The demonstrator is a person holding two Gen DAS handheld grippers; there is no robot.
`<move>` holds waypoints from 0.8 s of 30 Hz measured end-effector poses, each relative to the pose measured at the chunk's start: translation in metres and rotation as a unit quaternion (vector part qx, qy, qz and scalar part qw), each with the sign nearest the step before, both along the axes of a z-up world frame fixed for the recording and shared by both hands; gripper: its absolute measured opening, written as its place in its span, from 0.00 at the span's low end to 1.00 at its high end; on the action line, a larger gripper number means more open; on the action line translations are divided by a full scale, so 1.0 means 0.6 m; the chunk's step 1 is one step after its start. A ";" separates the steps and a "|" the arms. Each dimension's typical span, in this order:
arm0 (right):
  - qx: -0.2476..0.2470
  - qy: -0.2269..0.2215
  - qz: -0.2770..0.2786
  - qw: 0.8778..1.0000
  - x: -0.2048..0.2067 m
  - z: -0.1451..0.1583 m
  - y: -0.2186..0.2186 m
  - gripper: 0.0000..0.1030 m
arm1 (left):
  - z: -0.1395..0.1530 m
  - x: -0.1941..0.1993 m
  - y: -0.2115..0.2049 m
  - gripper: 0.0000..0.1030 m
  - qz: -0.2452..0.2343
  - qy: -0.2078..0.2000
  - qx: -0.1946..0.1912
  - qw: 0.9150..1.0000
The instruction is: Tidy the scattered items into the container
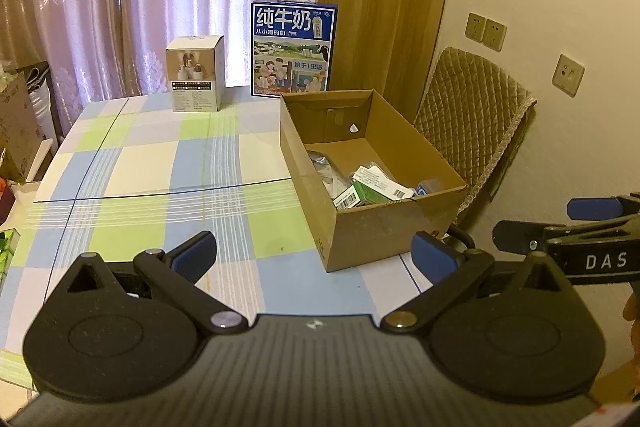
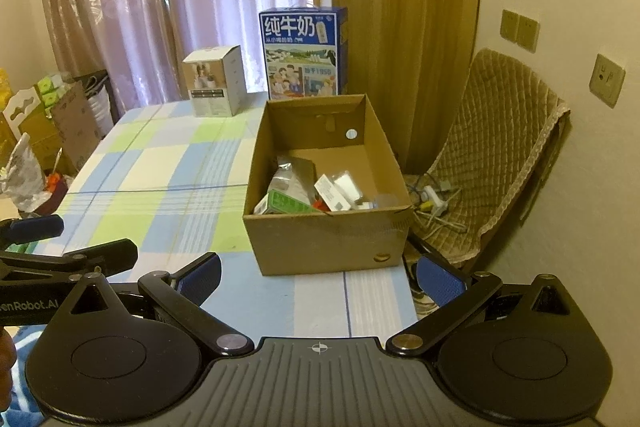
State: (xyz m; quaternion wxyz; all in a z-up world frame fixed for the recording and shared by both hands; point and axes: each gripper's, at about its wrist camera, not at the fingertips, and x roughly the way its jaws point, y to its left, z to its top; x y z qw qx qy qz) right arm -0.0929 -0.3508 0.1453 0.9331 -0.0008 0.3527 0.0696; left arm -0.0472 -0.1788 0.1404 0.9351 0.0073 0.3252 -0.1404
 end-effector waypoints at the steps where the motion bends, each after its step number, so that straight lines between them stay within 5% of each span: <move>1: 0.000 -0.001 0.000 1.000 -0.003 0.002 0.001 0.98 | 0.001 -0.003 0.001 0.99 0.000 -0.001 0.000 1.000; 24: 0.012 -0.017 -0.004 1.000 -0.036 0.011 0.002 0.98 | 0.012 -0.040 0.004 0.99 0.003 -0.014 0.004 1.000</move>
